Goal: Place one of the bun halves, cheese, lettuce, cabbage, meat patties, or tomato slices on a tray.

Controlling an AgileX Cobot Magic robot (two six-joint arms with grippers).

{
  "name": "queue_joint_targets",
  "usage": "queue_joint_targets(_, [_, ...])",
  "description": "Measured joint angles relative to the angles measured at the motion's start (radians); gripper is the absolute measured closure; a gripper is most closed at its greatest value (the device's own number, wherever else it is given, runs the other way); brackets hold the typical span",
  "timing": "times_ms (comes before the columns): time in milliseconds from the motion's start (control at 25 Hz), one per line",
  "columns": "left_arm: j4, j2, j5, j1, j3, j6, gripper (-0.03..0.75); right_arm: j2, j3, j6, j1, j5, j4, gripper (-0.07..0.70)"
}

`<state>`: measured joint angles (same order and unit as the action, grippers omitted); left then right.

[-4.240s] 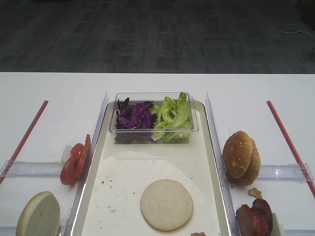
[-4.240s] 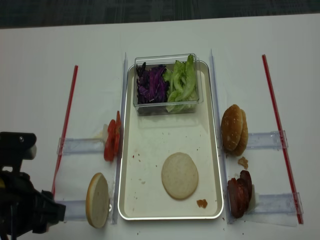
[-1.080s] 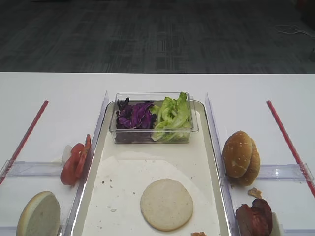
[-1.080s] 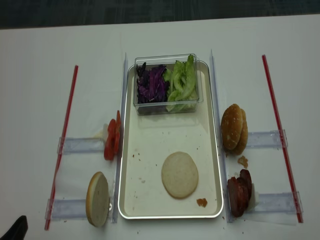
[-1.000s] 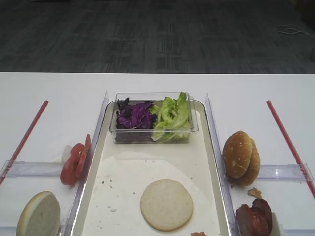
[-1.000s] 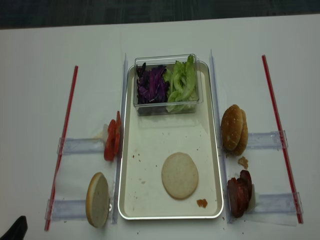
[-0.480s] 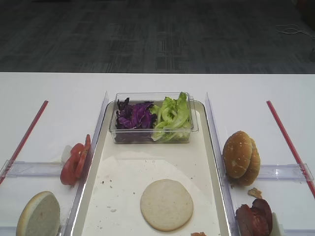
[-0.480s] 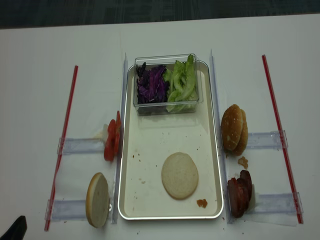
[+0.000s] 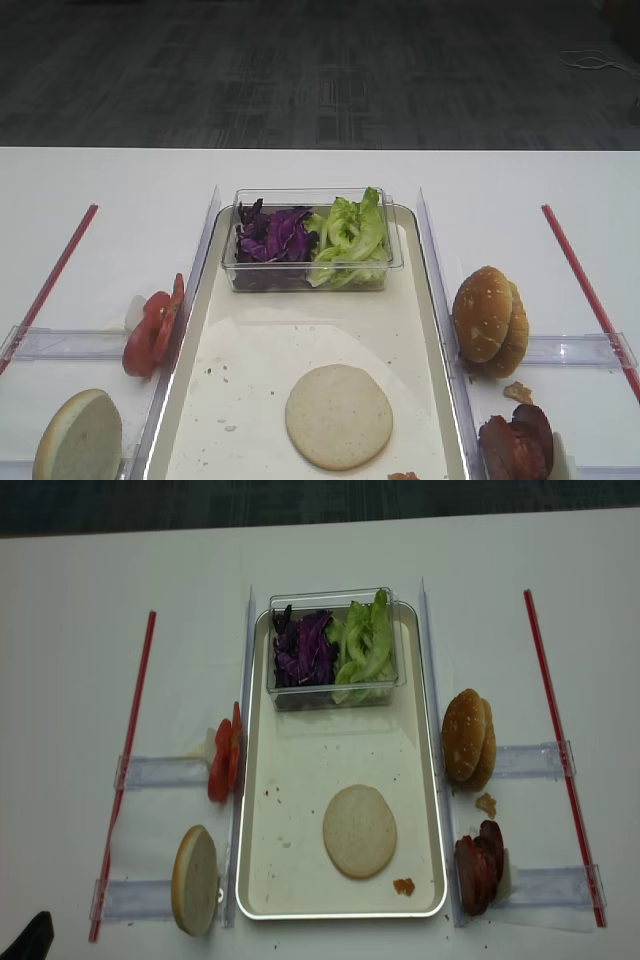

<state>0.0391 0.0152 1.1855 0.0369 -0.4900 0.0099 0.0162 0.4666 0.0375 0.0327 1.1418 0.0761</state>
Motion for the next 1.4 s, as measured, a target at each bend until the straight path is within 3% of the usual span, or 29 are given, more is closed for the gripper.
queue_joint_targets(1400, [0.000, 0.000, 0.000, 0.000, 0.000, -0.002, 0.338, 0.000, 0.000, 0.004, 0.000, 0.000, 0.000, -0.060])
